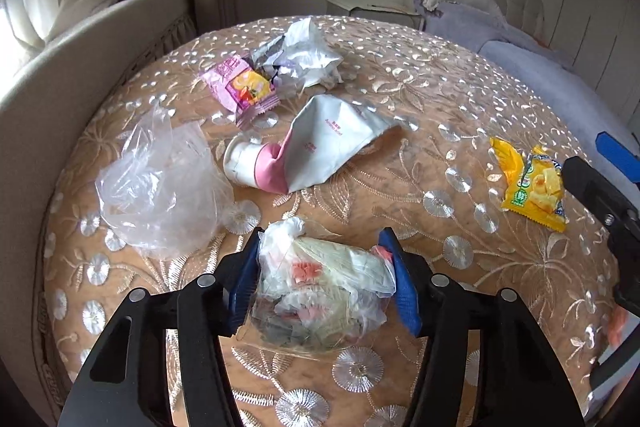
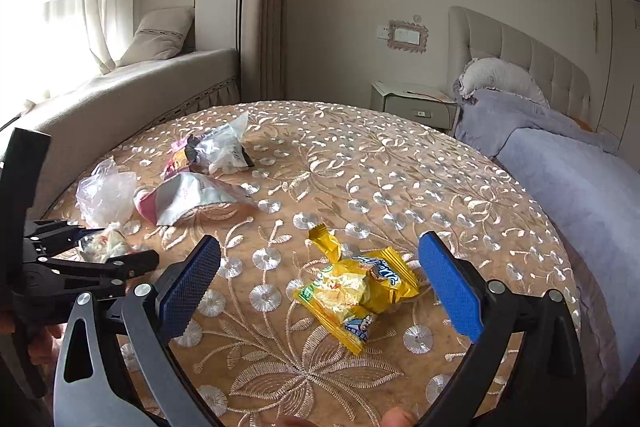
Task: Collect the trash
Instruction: 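Grasp the clear bag bundle with left gripper while right grasps yellow snack bag, then carry the clear bag bundle and yellow snack bag over the white bin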
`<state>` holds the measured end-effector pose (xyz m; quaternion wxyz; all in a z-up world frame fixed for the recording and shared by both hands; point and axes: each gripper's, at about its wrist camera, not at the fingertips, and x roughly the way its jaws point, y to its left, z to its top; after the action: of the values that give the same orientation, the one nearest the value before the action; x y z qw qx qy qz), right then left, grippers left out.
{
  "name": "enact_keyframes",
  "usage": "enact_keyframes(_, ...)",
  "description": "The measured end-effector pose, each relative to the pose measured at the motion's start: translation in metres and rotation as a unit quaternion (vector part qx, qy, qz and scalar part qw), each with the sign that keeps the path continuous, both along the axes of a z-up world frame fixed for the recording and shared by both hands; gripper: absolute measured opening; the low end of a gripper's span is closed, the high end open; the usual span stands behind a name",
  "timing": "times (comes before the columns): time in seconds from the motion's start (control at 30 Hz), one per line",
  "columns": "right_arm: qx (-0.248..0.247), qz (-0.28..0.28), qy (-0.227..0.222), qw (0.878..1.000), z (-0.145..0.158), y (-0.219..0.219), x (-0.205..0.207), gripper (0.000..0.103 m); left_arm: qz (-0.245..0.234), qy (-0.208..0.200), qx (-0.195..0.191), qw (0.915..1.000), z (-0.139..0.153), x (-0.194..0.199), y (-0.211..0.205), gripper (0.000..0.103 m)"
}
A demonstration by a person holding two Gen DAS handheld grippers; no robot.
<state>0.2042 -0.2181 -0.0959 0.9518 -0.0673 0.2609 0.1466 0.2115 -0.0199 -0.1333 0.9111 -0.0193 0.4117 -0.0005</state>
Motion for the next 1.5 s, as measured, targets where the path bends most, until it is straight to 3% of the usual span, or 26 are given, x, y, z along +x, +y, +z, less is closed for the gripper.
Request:
enact_keyframes(0.2,-0.008,-0.029,0.068,0.997,-0.02,-0.004,0.026,0.098,-0.029,-0.034,0.019,0.9988,0.018,-0.005,-0.017,0.057)
enact_keyframes(0.27,-0.017,-0.036,0.103,0.994,-0.03,-0.003,0.037,0.093,-0.035,-0.037,0.018,0.9985,0.02,-0.005,-0.019,0.057)
enact_keyframes(0.3,-0.018,-0.034,0.119,0.992,-0.034,-0.004,0.041,0.077,-0.038,-0.036,0.014,0.9985,0.02,-0.004,-0.02,0.057)
enact_keyframes(0.33,-0.018,-0.031,0.131,0.991,-0.037,-0.004,0.044,0.068,-0.039,-0.035,0.011,0.9986,0.02,-0.005,-0.02,0.057)
enact_keyframes(0.37,-0.02,-0.031,0.143,0.989,-0.041,-0.004,0.047,0.068,-0.039,-0.033,0.009,0.9986,0.019,-0.005,-0.021,0.057)
enact_keyframes(0.5,-0.026,-0.032,0.151,0.988,-0.043,-0.005,0.046,0.028,-0.04,-0.032,0.008,0.9987,0.017,-0.007,-0.021,0.057)
enact_keyframes(0.57,-0.023,-0.034,0.149,0.988,-0.04,-0.007,0.042,0.019,-0.039,-0.036,0.006,0.9986,0.019,-0.01,-0.021,0.057)
enact_keyframes(0.83,-0.019,-0.031,0.053,0.998,0.01,-0.018,-0.009,0.015,-0.055,-0.064,0.01,0.9963,0.036,-0.025,-0.039,0.057)
enact_keyframes(1.07,-0.011,-0.054,-0.028,0.998,0.053,-0.044,-0.064,0.014,-0.101,-0.095,0.015,0.9903,0.053,-0.042,-0.084,0.057)
enact_keyframes(1.5,0.001,-0.146,-0.064,0.987,0.067,-0.132,-0.123,0.014,-0.232,-0.119,0.014,0.9653,0.071,-0.075,-0.201,0.057)
